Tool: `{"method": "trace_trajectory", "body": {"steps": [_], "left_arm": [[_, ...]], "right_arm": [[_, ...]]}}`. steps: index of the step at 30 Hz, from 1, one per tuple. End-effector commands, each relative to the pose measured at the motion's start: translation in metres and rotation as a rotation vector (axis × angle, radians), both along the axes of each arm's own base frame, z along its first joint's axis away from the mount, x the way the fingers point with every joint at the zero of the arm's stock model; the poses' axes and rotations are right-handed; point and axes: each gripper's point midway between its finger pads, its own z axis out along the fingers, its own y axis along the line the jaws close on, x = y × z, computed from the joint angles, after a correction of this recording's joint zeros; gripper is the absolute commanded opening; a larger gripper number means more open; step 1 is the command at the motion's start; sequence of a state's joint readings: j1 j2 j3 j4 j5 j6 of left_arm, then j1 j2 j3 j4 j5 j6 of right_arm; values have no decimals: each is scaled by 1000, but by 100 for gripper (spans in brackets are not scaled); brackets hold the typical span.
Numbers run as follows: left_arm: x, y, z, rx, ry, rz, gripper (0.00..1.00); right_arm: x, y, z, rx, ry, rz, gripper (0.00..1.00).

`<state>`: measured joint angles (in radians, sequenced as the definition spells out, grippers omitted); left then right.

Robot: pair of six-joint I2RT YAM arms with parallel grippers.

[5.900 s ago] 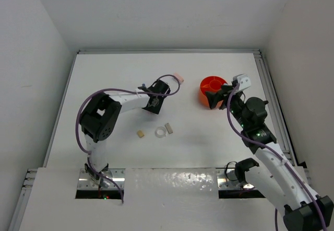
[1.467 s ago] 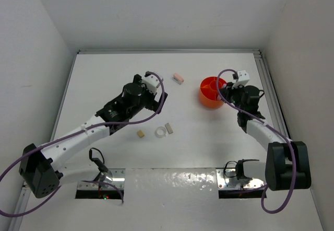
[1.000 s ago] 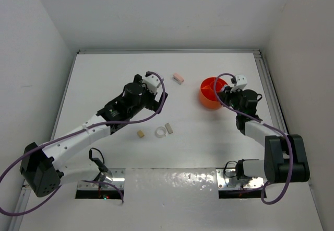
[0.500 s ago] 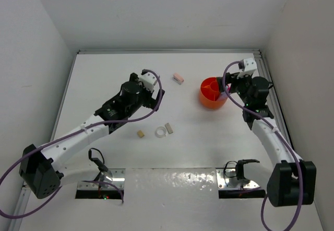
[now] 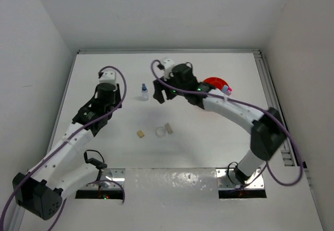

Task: Sort the stationery into containers
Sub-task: Pick up the stationery from the center of the board.

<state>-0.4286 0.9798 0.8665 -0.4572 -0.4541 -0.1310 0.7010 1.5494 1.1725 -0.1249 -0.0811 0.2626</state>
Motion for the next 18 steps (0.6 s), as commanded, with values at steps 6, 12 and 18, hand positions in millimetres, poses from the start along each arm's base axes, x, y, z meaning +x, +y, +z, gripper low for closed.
{"method": "trace_trajectory", "body": {"steps": [6,12,18], "left_arm": [[-21,56,-12,-135,-43,221,43],[-22,69,-8,-152,-74,263,43],[-24,70,-14,-173,-68,267,43]], "right_arm": [[65,99,-28,-97,-52,6,79],[101,103,-69,-126,-42,-169,78],[110,111,-105,-84,-29,-221,73]]}}
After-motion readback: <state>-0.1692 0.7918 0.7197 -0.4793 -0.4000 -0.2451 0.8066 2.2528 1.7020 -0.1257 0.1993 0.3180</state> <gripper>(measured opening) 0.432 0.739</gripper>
